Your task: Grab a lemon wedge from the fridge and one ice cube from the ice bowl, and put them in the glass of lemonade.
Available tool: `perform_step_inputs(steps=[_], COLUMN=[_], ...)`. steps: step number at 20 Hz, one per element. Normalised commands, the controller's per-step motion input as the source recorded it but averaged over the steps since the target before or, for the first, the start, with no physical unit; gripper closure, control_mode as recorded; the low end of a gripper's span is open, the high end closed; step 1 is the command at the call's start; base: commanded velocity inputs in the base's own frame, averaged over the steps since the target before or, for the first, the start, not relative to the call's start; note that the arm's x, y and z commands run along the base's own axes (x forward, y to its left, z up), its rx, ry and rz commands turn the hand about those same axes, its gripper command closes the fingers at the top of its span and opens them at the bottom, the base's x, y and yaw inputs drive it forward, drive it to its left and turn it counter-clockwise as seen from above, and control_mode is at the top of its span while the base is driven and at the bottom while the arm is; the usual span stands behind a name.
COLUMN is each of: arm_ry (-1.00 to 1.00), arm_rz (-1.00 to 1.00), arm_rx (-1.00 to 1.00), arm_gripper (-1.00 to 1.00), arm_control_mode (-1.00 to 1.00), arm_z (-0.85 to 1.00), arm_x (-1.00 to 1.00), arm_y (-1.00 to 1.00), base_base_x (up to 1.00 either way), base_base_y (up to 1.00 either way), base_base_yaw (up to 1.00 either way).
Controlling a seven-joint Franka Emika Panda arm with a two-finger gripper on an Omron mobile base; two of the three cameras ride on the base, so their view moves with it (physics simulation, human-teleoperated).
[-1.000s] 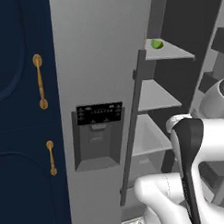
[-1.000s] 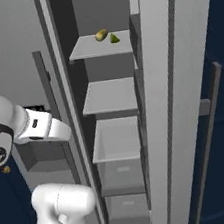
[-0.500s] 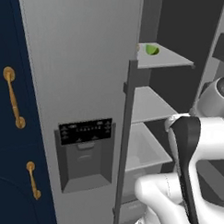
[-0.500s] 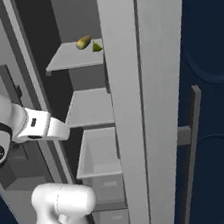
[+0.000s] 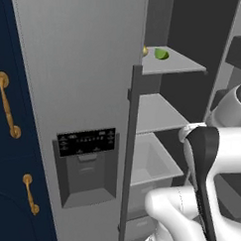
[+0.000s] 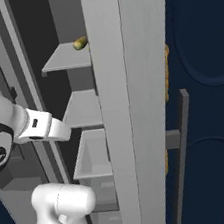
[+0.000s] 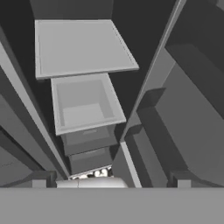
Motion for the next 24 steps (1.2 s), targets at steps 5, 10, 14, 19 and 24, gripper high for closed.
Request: perform_step_inputs(steps=[5, 10, 14, 19, 24], arm_ry=[0.00, 0.00, 0.00, 0.00, 0.00], arm_rz=[0.00, 0.00, 0.00, 0.00, 0.00], arm_rx=[0.00, 0.00, 0.00, 0.00, 0.00], arm_gripper=[-1.00, -1.00, -1.00, -1.00, -1.00], arm_control_mode=[1.00, 1.00, 1.00, 1.00, 1.00], arm_z=[0.00, 0.00, 0.00, 0.00, 0.00], arm_x=[0.00, 0.00, 0.00, 0.00, 0.00], arm_y=[0.00, 0.00, 0.00, 0.00, 0.00], base_base_x=[0.61, 0.73, 0.30, 0.07, -0.19], base_base_y=[-0.18, -0.07, -0.14, 0.00, 0.00], base_base_yaw=[0.06, 0.00, 0.00, 0.00, -0.01])
